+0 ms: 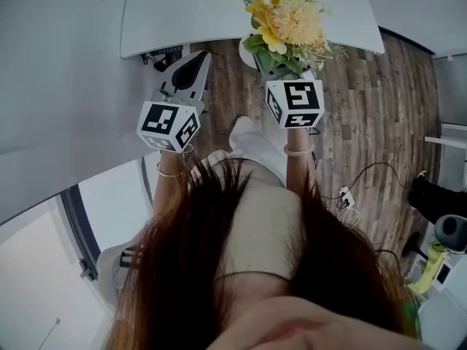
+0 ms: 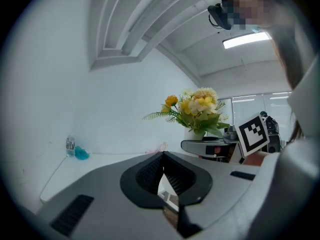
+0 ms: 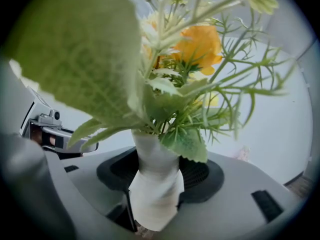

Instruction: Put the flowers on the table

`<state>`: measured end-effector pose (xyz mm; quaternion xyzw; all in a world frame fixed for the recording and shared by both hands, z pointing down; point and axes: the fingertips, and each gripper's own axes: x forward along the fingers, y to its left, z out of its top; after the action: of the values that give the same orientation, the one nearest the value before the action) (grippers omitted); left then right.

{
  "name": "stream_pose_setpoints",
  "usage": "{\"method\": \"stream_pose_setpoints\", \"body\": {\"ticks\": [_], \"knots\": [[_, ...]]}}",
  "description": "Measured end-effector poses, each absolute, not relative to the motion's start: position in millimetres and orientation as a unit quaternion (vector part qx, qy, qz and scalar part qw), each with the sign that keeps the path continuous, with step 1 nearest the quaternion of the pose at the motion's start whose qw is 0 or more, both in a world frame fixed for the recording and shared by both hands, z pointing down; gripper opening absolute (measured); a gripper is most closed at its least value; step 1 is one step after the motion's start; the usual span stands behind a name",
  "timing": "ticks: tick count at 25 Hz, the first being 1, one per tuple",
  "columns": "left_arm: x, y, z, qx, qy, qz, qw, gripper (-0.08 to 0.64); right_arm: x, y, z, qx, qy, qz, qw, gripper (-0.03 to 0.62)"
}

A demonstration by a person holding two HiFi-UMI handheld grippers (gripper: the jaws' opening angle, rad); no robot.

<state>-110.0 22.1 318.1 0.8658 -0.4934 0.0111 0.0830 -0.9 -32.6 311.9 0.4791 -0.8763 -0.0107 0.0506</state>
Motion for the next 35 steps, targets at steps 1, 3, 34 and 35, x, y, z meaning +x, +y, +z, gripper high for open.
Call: {"method": "stream_pose_setpoints", "body": {"ticks": [1,3,34,35], "knots": [[-110,16,318,0.865,-0.495,0.012,0.083,0.003,-1,-39,313,0.478,-0.877,-0.009,0.051,0.258],[-107,7,316,0.864,-0.497,0.013,0.083,0.003,2,-49,313,0.478,-0.877,-0.008,0.050,0.258],[-80,-70,332,0.832,-0.546,0.029,0.098,0.003,36,-150,336,0.446,-0.894,0.008,0.049,0.258],[-80,-70,332,0.832,-0.546,0.029,0.098,0.003,36,-150,336,0.446,-0.893,0.007,0.051,0.258]]}}
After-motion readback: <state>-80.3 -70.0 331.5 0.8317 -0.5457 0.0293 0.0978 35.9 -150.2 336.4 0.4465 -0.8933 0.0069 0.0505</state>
